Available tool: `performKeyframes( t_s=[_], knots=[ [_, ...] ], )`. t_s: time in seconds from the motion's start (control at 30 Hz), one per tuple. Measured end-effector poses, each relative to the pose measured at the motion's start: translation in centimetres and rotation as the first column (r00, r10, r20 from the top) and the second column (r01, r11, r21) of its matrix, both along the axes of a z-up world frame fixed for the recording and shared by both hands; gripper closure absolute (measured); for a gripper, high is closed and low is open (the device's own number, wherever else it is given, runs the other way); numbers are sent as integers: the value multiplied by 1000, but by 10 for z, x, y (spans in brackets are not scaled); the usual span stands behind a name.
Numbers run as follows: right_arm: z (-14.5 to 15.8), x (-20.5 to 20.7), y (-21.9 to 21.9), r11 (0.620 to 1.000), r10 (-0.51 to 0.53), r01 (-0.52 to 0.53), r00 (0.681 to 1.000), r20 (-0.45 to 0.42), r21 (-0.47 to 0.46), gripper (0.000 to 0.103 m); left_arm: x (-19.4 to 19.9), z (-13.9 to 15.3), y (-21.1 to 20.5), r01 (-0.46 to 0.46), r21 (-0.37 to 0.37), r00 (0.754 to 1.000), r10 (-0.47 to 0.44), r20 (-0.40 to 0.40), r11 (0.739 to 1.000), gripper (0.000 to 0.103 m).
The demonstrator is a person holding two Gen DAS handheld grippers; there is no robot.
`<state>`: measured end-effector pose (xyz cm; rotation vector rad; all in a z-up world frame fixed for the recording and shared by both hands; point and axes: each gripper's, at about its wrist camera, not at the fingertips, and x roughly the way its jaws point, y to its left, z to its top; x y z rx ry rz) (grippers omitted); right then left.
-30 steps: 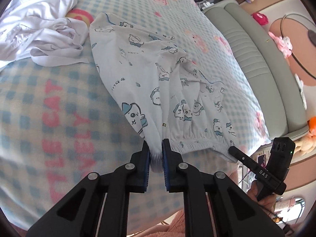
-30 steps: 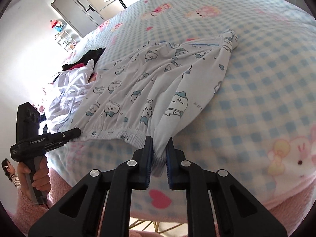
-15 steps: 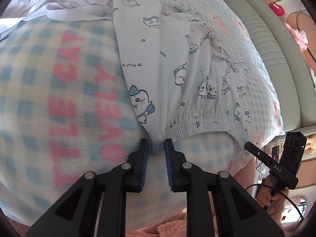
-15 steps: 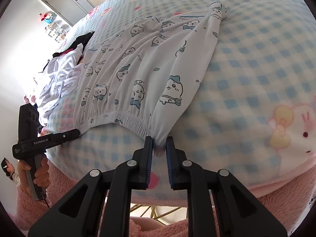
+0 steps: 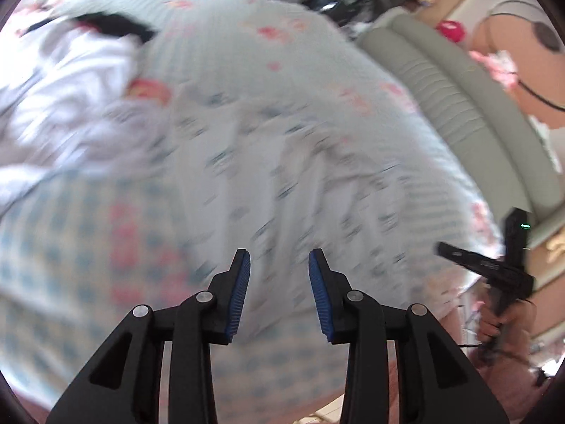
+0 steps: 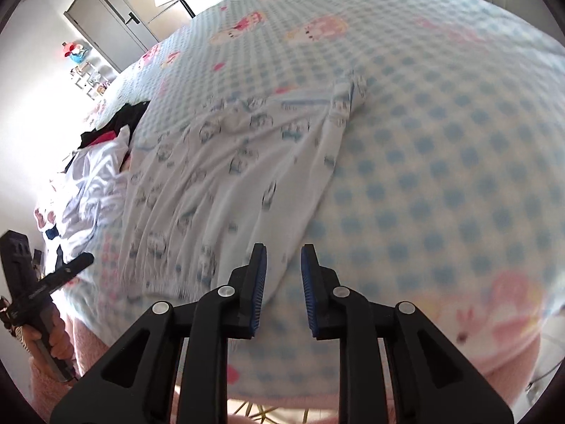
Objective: Fold clothes
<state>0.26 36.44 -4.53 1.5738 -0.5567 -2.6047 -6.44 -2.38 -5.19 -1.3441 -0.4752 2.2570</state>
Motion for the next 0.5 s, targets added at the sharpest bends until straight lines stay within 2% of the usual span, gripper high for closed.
performKeyframes(
  t_s=[0.13, 0.23, 0.3, 0.4, 0.47, 0.5],
  knots=[
    [-2, -54, 22, 999, -29, 29, 1000, -4, 27, 83, -95, -8, 57, 90, 70, 994, -94, 54, 993, 66],
    [-6, -94, 39, 997, -57, 57, 998, -10, 50, 83, -162, -20, 112, 116, 38, 987, -120, 108, 992, 66],
    [-16, -118, 51, 995, -81, 81, 997, 2, 64, 83, -201, -35, 138, 119, 22, 980, -121, 160, 993, 62],
    [-41, -148, 74, 993, -107, 104, 992, 68, 48, 81, -242, -61, 161, 106, -20, 958, -96, 271, 994, 54],
    [-60, -162, 88, 995, -100, 101, 988, 114, -6, 79, -260, -80, 170, 106, -25, 932, -91, 350, 994, 54],
    [-67, -166, 93, 994, -94, 99, 988, 124, -40, 73, -266, -86, 172, 99, -22, 922, -84, 377, 995, 53]
  ],
)
